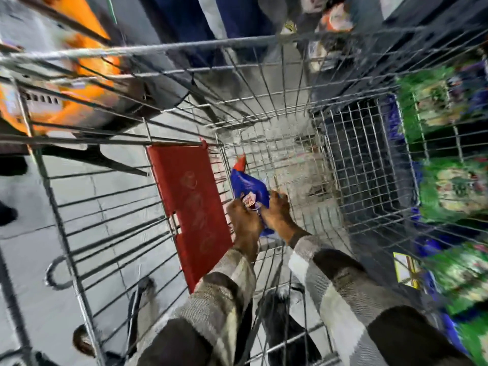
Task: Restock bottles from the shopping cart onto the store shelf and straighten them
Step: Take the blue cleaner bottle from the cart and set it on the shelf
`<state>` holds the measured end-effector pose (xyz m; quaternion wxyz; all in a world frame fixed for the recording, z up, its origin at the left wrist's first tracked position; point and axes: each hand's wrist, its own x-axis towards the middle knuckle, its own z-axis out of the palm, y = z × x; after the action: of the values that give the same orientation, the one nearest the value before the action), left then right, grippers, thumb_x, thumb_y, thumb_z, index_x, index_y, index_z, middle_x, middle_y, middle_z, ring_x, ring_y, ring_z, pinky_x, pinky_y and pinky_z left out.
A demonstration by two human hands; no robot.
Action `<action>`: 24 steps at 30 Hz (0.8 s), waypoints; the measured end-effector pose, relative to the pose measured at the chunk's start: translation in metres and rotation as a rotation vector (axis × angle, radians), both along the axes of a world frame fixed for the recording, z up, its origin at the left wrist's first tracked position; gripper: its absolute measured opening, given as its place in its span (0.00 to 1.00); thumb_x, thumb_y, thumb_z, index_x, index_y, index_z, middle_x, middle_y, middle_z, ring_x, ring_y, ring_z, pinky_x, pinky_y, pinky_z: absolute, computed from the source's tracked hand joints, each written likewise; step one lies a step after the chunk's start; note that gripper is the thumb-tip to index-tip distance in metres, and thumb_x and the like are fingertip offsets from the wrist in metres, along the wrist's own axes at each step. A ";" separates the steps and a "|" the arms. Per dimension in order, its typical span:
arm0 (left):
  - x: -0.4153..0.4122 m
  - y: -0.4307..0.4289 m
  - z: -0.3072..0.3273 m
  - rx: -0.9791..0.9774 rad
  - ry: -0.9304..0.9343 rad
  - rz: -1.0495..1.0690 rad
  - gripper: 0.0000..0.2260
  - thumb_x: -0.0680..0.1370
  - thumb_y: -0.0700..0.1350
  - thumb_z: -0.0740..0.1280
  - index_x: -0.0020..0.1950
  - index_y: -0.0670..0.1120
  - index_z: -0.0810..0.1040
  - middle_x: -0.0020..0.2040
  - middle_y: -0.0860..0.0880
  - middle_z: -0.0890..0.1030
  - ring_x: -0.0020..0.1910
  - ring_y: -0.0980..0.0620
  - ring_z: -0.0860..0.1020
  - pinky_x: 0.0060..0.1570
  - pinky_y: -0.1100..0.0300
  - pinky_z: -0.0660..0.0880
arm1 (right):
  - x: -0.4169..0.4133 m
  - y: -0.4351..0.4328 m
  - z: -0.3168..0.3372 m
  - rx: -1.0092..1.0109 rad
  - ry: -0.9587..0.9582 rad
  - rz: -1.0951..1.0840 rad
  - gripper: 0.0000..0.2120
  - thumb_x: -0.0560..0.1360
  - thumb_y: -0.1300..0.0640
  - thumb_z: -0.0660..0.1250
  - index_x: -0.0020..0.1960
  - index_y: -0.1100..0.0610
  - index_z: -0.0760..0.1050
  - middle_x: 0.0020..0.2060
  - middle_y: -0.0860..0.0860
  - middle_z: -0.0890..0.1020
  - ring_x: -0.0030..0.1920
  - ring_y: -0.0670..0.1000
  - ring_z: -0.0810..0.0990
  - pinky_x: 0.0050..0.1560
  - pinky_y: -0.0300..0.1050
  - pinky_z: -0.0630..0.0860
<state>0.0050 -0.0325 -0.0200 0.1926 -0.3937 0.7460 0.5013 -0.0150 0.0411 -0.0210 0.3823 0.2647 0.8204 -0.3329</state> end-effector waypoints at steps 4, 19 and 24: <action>0.006 -0.008 -0.014 -0.008 -0.097 -0.063 0.17 0.71 0.29 0.57 0.57 0.36 0.77 0.53 0.32 0.76 0.44 0.43 0.76 0.40 0.63 0.72 | -0.005 -0.003 -0.010 -0.036 0.005 -0.107 0.19 0.72 0.58 0.71 0.60 0.63 0.73 0.55 0.60 0.79 0.57 0.60 0.79 0.57 0.51 0.75; -0.006 0.002 0.054 0.284 0.199 -0.048 0.14 0.81 0.32 0.57 0.63 0.40 0.75 0.57 0.40 0.79 0.46 0.63 0.81 0.43 0.69 0.78 | -0.021 0.057 0.068 -0.248 0.042 -0.364 0.14 0.76 0.62 0.64 0.61 0.56 0.74 0.57 0.58 0.82 0.55 0.57 0.81 0.59 0.56 0.78; -0.030 0.019 0.122 0.453 0.284 -0.011 0.12 0.79 0.38 0.64 0.62 0.42 0.77 0.57 0.36 0.81 0.50 0.44 0.80 0.53 0.45 0.77 | -0.029 0.097 0.159 -0.391 0.221 -0.418 0.16 0.78 0.70 0.59 0.66 0.64 0.71 0.56 0.58 0.79 0.51 0.52 0.77 0.44 0.37 0.75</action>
<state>-0.0254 -0.0137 0.1024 0.1722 -0.2622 0.6365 0.7046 -0.0443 0.1380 0.1383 0.2577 0.3114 0.7052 -0.5825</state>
